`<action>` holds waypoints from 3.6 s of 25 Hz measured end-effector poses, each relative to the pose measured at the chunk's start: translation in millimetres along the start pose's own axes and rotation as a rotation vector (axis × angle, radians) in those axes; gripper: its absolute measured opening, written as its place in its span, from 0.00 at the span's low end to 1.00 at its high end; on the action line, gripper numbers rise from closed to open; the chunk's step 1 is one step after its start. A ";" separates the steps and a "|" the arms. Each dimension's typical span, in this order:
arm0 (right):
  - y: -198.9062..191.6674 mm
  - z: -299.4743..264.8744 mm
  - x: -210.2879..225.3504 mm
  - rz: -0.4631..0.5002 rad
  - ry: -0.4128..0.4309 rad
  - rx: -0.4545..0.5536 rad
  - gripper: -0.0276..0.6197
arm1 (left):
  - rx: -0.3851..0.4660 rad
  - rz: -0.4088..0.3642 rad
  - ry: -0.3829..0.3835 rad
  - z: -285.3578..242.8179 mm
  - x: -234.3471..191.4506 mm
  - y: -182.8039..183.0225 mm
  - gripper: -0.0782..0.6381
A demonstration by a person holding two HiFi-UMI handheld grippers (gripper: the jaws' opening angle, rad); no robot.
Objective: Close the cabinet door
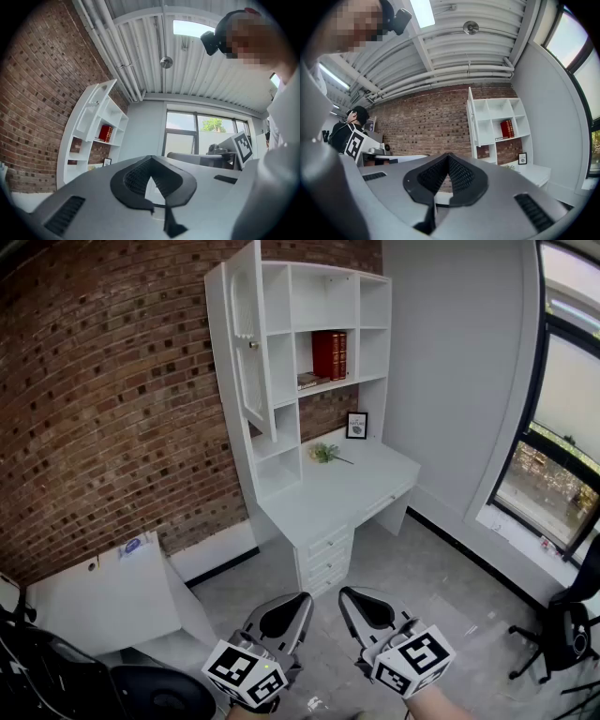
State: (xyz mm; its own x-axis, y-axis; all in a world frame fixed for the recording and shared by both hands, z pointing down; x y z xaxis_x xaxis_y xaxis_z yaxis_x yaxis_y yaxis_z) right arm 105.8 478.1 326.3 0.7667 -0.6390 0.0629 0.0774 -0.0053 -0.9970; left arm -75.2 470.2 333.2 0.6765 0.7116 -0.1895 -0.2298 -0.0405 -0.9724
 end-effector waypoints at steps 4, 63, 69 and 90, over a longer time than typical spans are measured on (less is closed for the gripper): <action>5.2 -18.4 -9.7 0.003 -0.005 0.004 0.07 | 0.003 -0.004 -0.011 5.2 -17.2 11.4 0.12; 26.8 -432.5 244.1 0.217 0.150 0.095 0.24 | 0.083 -0.094 0.288 -256.9 -322.0 33.9 0.12; 34.2 -497.6 245.3 0.246 0.065 0.181 0.37 | 0.106 -0.110 0.250 -274.8 -390.5 55.7 0.12; 23.9 -543.0 274.4 0.260 -0.140 0.183 0.20 | 0.103 -0.069 0.060 -321.3 -500.3 68.9 0.12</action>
State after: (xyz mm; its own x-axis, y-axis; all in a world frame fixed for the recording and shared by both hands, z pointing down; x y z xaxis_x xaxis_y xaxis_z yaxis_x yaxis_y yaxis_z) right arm -28.0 -115.0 295.0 0.8548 -0.4889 -0.1738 -0.0288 0.2897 -0.9567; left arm -204.7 -114.0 317.3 0.7332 0.6668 -0.1335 -0.2498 0.0815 -0.9649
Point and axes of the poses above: the fingertips, and each gripper's own axes: z backward along the fingers, x to its right, y out of its top, the point moved 9 cm from there along z, backward along the fingers
